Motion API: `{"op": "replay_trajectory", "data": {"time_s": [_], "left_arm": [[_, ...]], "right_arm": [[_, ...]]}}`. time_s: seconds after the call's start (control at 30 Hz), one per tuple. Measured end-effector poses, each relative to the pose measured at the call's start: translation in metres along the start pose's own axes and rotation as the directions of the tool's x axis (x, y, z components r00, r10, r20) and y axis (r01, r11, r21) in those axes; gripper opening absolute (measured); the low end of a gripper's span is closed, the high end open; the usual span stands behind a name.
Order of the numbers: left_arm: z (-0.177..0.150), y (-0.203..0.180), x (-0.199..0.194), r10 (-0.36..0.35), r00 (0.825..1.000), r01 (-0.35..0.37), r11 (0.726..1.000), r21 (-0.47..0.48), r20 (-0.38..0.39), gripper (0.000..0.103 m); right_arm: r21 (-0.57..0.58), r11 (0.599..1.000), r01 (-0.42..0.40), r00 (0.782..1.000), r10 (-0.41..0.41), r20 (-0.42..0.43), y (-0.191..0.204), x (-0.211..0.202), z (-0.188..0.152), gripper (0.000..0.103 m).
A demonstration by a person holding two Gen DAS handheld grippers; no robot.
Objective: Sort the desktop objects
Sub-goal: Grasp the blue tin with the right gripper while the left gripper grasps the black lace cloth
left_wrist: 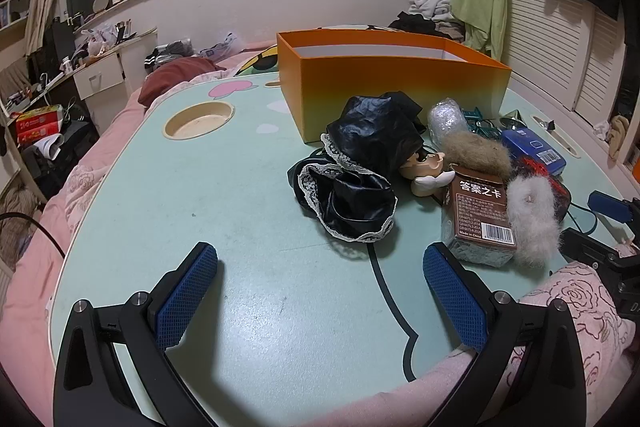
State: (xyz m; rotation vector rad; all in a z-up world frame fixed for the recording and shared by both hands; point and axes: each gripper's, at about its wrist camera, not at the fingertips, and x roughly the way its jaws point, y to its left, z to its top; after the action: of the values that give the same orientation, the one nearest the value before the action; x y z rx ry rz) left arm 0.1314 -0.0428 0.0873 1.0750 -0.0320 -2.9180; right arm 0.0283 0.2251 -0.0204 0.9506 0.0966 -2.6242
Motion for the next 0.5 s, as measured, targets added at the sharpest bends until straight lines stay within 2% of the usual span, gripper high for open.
{"op": "replay_trajectory", "data": {"time_s": [0.5], "left_arm": [[0.0007,-0.0010,0.0008,-0.001,1.000,0.001,1.000,0.001,0.000,0.103]], "right_arm": [[0.001,1.000,-0.004,1.000,0.004,0.005,-0.0027,-0.0013,-0.0018,0.101]]}}
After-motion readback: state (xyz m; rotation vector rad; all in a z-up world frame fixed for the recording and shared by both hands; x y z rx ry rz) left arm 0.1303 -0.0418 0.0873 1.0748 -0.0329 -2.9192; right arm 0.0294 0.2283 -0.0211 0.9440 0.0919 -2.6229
